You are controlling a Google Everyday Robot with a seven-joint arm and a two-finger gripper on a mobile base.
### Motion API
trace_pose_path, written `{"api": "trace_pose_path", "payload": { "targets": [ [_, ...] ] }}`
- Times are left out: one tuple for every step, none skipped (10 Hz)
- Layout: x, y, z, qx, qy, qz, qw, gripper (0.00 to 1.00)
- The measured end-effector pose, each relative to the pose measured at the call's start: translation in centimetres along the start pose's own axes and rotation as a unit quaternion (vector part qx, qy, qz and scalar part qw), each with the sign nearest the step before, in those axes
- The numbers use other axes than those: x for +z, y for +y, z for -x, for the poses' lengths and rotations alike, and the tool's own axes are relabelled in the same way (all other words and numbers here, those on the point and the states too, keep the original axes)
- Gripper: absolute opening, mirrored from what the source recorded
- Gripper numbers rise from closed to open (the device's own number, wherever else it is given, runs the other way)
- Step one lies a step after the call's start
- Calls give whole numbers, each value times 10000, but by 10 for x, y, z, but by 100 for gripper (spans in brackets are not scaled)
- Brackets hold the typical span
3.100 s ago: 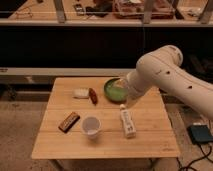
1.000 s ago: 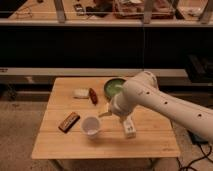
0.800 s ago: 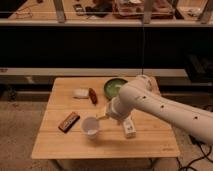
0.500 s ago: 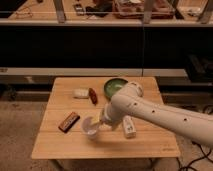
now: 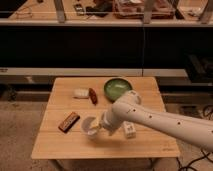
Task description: Place the ceramic cup in the ceramic bowl
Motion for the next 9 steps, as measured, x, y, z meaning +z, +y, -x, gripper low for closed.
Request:
{"api": "trace_pose_path", "payload": {
  "targets": [
    [4, 3, -5, 46, 47, -22, 10000, 65],
    [7, 3, -9, 64, 83, -33, 9999, 65],
    [8, 3, -12, 55, 118, -24, 9999, 63],
    [11, 2, -13, 37, 142, -20, 9999, 56],
    [11, 1, -15, 23, 181, -30, 9998, 47],
    [10, -1, -16, 27, 209, -56, 9998, 38],
    [6, -6, -18, 52, 241, -142, 9996, 26],
    [1, -11, -18, 89, 249, -240, 9994, 17],
    [-7, -15, -19, 141, 238, -395, 9988, 7]
  ]
}}
